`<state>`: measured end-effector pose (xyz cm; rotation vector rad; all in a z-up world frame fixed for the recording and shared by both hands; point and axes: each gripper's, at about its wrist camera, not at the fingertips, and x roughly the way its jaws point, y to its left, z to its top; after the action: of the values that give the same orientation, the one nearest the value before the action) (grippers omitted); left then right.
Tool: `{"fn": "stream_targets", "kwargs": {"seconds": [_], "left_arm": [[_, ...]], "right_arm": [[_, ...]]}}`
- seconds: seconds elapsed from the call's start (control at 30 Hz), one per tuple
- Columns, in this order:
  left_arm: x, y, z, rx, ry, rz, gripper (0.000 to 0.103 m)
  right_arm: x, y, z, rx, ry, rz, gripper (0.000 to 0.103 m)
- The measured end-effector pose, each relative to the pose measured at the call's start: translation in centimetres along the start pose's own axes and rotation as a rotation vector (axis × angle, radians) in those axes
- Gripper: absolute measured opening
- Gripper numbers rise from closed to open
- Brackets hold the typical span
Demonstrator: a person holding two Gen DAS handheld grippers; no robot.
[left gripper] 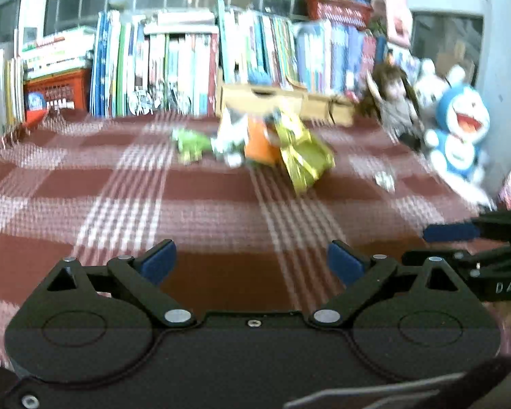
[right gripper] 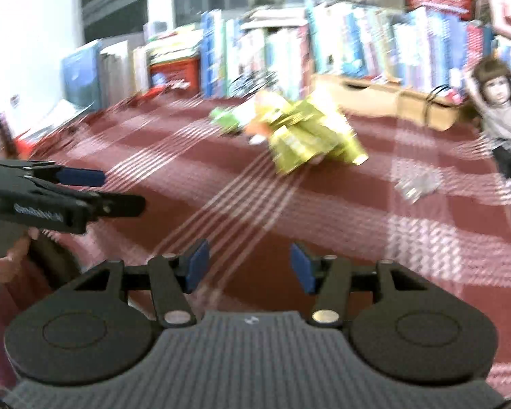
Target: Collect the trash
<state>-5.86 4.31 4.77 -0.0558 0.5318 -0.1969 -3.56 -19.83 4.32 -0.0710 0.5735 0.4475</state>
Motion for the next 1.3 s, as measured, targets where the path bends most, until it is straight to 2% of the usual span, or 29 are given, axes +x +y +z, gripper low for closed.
{"fn": "stream_targets", "kwargs": {"seconds": [0.1,0.23,0.3,0.37,0.5,0.7,0.73,0.77,0.83,0.87,1.03,1.3], "left_arm": [[2.3,0.2,2.4,-0.011,-0.042,0.014,0.095],[5.6,1.1,5.4,-0.051,-0.055,0.038,0.095],[7.1,1.6,7.0,-0.08,-0.06,0.044,0.095],[8.1,2.1,8.1,-0.095,-0.073,0.046,0.095],[10.2,3.2,10.0,-0.116,-0.086,0.075,0.095],[13.0,4.1,11.4,-0.154,-0.086,0.082,0.095],[13.3,4.1,11.6,-0.159,-0.086,0.081,0.095],[13.8,4.2,11.7,-0.166,-0.086,0.08,0.095],[14.9,4.4,12.0,-0.183,-0.082,0.072,0.095],[15.2,4.4,12.0,-0.188,-0.082,0.067,0.095],[17.3,3.9,12.5,-0.193,-0.087,0.021,0.095],[22.0,2.8,14.3,-0.22,-0.012,-0.01,0.094]], "right_arm": [[1.1,-1.5,1.0,0.01,-0.035,-0.058,0.069],[3.0,-3.1,3.1,0.007,-0.086,-0.106,0.076],[4.3,-3.1,3.8,-0.036,-0.124,-0.127,0.082],[6.3,-2.3,4.6,-0.139,-0.15,-0.153,0.087],[10.4,-0.6,5.8,-0.26,-0.154,-0.167,0.09],[16.0,-0.2,7.6,-0.284,-0.11,-0.156,0.092],[16.6,-0.3,7.8,-0.282,-0.099,-0.159,0.09],[16.9,-0.4,7.8,-0.272,-0.09,-0.154,0.084],[16.9,-0.9,7.9,-0.247,-0.082,-0.163,0.069],[16.5,-1.2,7.8,-0.229,-0.083,-0.165,0.066],[14.1,-2.9,7.2,-0.172,-0.103,-0.179,0.063],[10.2,-5.2,6.4,-0.113,-0.152,-0.206,0.063]]}}
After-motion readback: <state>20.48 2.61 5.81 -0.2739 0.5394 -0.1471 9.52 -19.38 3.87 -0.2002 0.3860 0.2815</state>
